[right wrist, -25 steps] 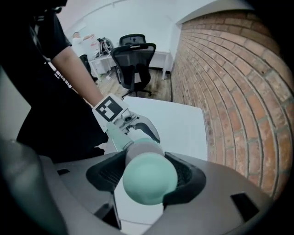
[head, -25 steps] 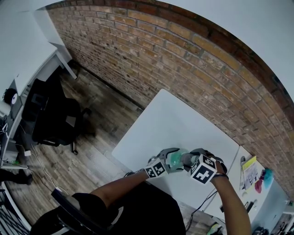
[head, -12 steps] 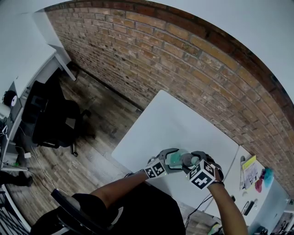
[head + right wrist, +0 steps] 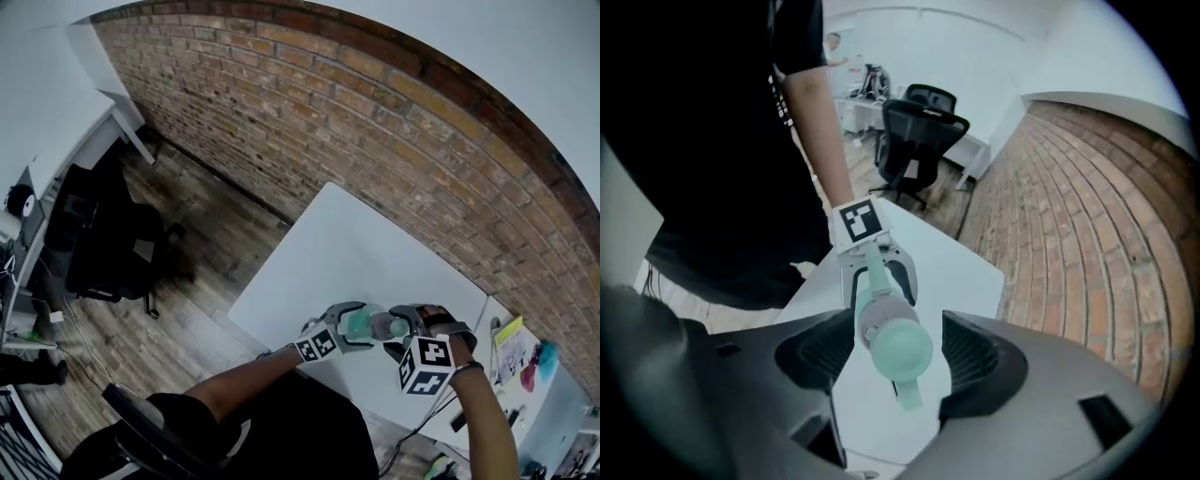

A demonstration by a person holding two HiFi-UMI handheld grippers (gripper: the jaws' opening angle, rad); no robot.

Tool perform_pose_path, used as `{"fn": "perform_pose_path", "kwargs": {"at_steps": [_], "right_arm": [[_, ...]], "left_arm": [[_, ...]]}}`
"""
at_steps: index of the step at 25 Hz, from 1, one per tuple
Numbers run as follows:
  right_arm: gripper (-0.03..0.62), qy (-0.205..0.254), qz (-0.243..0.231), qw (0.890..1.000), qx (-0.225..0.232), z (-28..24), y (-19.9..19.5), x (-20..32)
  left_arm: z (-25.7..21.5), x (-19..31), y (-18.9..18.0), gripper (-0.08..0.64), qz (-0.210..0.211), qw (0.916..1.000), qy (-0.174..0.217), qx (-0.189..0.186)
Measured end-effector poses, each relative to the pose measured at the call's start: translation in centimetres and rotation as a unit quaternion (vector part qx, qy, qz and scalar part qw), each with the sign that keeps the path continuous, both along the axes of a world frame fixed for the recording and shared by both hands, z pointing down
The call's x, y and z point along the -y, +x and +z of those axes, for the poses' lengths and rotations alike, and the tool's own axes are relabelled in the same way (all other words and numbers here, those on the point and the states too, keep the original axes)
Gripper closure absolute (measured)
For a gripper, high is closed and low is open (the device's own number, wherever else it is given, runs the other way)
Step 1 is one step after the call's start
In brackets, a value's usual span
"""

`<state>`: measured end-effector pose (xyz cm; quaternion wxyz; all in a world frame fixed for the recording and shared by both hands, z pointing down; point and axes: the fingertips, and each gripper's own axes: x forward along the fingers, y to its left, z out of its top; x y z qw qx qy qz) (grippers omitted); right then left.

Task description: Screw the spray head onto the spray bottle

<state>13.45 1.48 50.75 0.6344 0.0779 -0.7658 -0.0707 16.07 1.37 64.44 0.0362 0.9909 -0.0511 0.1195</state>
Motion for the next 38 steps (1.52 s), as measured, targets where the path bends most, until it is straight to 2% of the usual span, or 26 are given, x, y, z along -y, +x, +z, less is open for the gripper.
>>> {"fn": "perform_pose_path", "kwargs": {"at_steps": [3, 7, 10, 13, 16, 19, 22, 25, 29, 31, 33, 35, 38], "right_arm": [[0.318, -0.009, -0.055, 0.998, -0.041, 1.7, 0.4, -0.3], [0.318, -0.006, -0.120, 0.988, -0.094, 3.8, 1.2, -0.1], [0.319, -0.015, -0.142, 0.984, -0.103, 4.3, 1.3, -0.1], [0.319, -0.023, -0.137, 0.985, -0.100, 4.3, 1.2, -0.1], [0.319, -0.033, -0.096, 0.991, -0.088, 4.4, 1.1, 0.0], [0.319, -0.052, -0.015, 0.997, -0.055, 4.5, 1.1, -0.1], [0.319, -0.064, 0.059, 0.996, -0.018, 4.4, 1.0, -0.1], [0.319, -0.067, 0.142, 0.987, 0.016, 4.3, 0.9, 0.2], [0.319, -0.063, 0.255, 0.963, 0.053, 4.3, 1.0, 0.5], [0.319, -0.057, 0.280, 0.956, 0.061, 4.3, 1.0, 0.6], [0.319, -0.052, 0.289, 0.954, 0.065, 4.3, 1.0, 0.6], [0.319, -0.049, 0.281, 0.956, 0.064, 4.3, 1.0, 0.4], [0.319, -0.043, 0.241, 0.968, 0.054, 4.0, 1.0, 0.1]], "left_arm": [[0.0, 0.0, -0.1, 0.097, 0.004, 1.0000, 0.000, 0.002], [0.1, -0.1, -0.2, 0.097, 0.009, 1.0000, 0.001, 0.004], [0.2, -0.1, -0.2, 0.097, 0.012, 0.9999, 0.001, 0.004], [0.1, 0.0, -0.2, 0.097, 0.010, 0.9999, 0.000, 0.002], [0.2, 0.0, -0.2, 0.097, 0.006, 1.0000, -0.002, 0.000], [0.5, 0.0, -0.3, 0.097, 0.003, 1.0000, -0.002, 0.002], [0.2, 0.0, -0.3, 0.097, 0.004, 1.0000, -0.002, 0.000], [0.1, 0.0, -0.4, 0.097, 0.002, 1.0000, -0.003, 0.000], [0.1, 0.0, -0.3, 0.097, -0.001, 1.0000, -0.004, 0.000], [0.1, 0.0, -0.3, 0.097, -0.002, 1.0000, -0.004, 0.000], [0.1, 0.0, -0.3, 0.097, -0.002, 1.0000, -0.005, 0.000], [0.1, 0.0, -0.3, 0.097, -0.003, 1.0000, -0.005, 0.000], [0.1, -0.1, -0.2, 0.097, -0.005, 1.0000, -0.005, 0.000]]}}
